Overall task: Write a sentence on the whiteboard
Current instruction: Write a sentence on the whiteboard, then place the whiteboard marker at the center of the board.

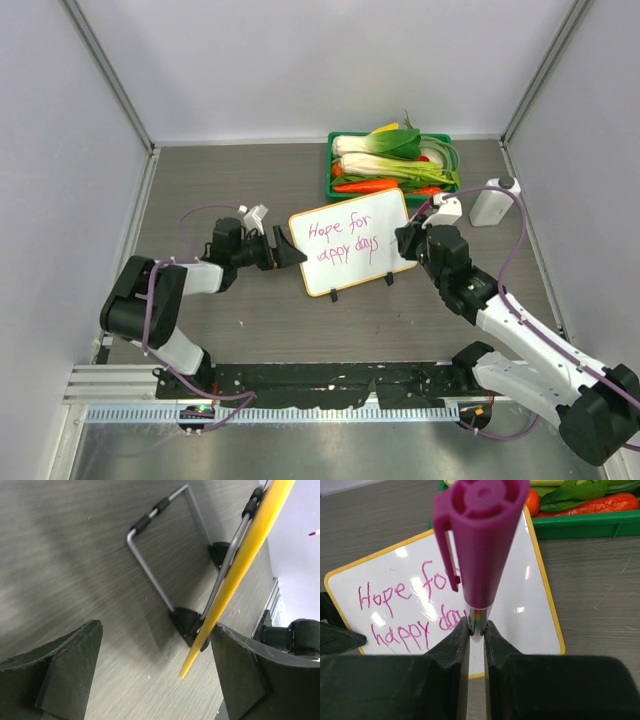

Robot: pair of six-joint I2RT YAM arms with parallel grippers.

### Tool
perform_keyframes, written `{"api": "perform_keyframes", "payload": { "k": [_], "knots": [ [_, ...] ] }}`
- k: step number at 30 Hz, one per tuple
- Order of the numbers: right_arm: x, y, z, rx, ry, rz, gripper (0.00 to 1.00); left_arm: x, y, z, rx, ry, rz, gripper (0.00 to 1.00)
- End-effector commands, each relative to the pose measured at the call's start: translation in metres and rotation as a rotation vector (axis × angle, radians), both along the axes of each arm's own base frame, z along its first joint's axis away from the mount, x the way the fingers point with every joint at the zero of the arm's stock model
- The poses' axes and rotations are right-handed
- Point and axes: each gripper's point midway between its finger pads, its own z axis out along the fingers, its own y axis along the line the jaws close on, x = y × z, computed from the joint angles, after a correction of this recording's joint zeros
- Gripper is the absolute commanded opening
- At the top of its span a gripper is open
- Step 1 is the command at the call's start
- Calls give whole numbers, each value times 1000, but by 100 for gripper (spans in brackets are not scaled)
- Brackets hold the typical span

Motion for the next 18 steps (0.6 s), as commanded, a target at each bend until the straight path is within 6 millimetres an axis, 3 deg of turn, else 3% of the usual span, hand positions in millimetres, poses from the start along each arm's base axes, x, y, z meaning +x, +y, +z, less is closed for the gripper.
{"api": "perform_keyframes", "payload": {
  "k": [1,6,10,18],
  "knots": [
    [-16,-1,15,-1,25,40,1,-3,11,13,39,-62,56,95],
    [-39,2,5,67,104,79,1,-2,16,46,25,-109,114,100],
    [-58,7,-17,101,203,119,1,-4,26,68,50,-134,169,100],
    [-93,6,-54,184,375,108,1,-11,30,136,6,-143,208,100]
  ]
}}
